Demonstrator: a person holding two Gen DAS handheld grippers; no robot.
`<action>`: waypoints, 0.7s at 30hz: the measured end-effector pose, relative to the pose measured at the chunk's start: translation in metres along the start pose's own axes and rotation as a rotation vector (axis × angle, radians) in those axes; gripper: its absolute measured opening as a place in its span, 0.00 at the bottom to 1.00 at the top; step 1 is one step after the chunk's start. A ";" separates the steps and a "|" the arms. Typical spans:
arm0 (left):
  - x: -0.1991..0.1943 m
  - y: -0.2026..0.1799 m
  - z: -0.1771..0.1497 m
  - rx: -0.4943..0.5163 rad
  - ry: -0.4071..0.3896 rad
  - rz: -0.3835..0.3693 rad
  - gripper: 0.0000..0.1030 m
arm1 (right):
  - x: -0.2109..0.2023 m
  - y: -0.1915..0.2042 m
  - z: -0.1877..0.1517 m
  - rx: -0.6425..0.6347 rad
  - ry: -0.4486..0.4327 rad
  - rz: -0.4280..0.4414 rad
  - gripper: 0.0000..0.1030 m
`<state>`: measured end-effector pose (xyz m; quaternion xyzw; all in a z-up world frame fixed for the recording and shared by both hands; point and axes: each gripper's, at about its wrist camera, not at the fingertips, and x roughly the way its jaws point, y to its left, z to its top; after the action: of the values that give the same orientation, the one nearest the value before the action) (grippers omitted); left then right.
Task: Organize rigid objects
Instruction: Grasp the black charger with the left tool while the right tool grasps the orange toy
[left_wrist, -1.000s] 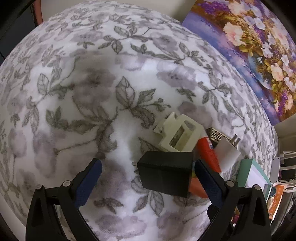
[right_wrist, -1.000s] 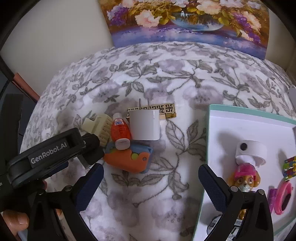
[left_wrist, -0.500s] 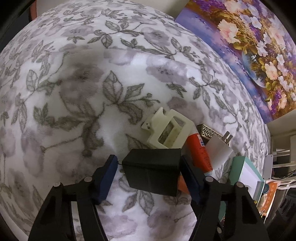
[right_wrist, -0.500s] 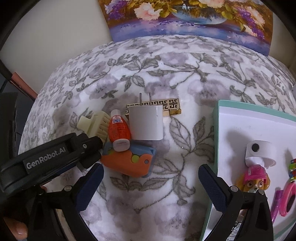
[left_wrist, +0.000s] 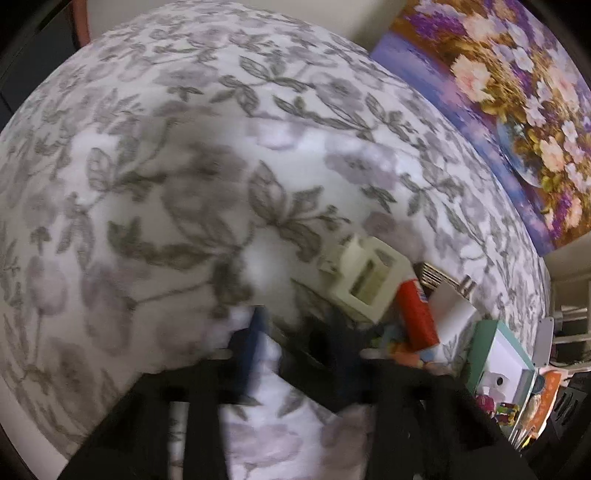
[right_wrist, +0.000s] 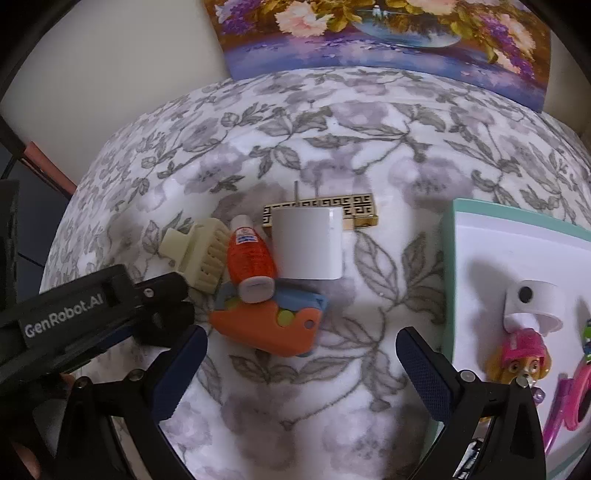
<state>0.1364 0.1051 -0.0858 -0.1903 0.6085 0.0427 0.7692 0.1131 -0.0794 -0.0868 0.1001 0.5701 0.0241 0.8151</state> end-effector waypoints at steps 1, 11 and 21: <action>-0.001 0.004 0.001 -0.007 -0.001 0.007 0.27 | 0.001 0.001 0.000 -0.003 0.001 0.001 1.00; 0.005 0.023 0.004 -0.048 0.039 0.024 0.28 | 0.020 0.019 0.001 -0.035 0.022 -0.016 1.00; 0.004 0.051 0.006 -0.110 0.039 0.078 0.51 | 0.038 0.034 0.008 -0.051 0.000 -0.103 1.00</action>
<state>0.1276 0.1532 -0.1006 -0.2093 0.6273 0.1025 0.7431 0.1360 -0.0410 -0.1128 0.0496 0.5735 -0.0034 0.8177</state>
